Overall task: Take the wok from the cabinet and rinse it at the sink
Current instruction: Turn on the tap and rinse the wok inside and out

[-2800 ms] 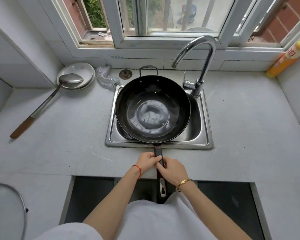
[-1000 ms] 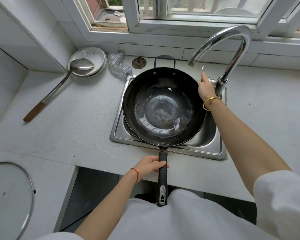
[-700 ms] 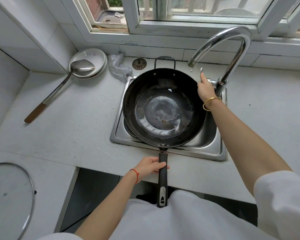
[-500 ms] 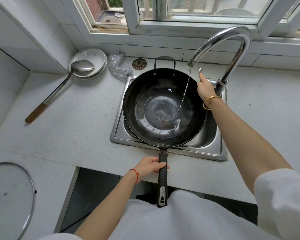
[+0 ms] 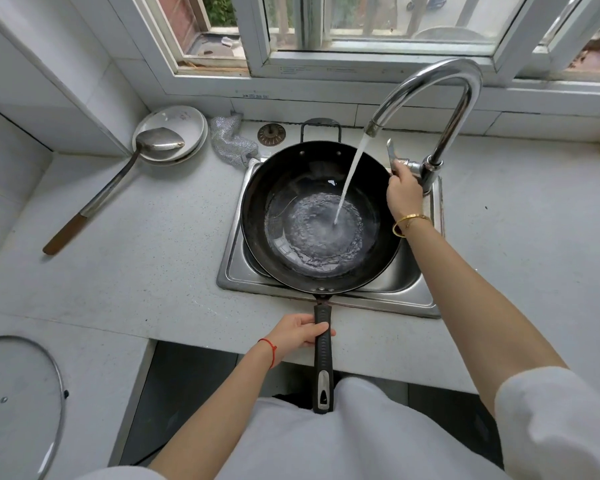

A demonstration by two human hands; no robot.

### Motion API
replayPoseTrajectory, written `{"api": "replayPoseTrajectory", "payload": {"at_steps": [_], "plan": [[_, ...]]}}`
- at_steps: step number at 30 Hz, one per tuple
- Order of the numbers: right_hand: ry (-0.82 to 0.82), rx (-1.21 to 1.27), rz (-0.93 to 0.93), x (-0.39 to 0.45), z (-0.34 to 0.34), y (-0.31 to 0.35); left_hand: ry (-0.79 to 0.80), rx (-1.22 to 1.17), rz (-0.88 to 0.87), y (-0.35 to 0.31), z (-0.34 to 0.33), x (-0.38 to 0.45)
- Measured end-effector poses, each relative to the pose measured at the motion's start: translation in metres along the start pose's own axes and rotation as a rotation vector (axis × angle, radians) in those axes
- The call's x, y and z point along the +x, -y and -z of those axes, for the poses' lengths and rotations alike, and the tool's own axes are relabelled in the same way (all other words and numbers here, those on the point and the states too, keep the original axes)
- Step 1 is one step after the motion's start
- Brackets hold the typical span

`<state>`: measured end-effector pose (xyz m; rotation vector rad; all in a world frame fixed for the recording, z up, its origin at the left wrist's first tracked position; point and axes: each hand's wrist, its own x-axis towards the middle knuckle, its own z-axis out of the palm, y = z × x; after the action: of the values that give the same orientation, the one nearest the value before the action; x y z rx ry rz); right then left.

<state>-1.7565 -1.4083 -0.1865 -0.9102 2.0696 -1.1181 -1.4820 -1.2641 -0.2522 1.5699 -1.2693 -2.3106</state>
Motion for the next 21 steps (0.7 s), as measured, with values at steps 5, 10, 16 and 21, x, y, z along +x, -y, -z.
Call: {"api": "replayPoseTrajectory", "payload": {"at_steps": [5,10,16,21], "plan": [[-0.085,-0.053,0.013,-0.053,0.003,-0.021,-0.010,0.017,-0.019,0.001,-0.002,0.000],[0.047,-0.213,-0.044,-0.120,-0.003,-0.046,-0.017,-0.006,-0.043,0.006,-0.003,0.000],[0.165,-0.348,-0.079,-0.184,-0.023,-0.070,-0.018,-0.029,-0.053,0.008,-0.006,0.001],[0.248,-0.368,-0.113,-0.225,-0.032,-0.082,-0.029,-0.055,-0.042,0.009,-0.010,-0.002]]}}
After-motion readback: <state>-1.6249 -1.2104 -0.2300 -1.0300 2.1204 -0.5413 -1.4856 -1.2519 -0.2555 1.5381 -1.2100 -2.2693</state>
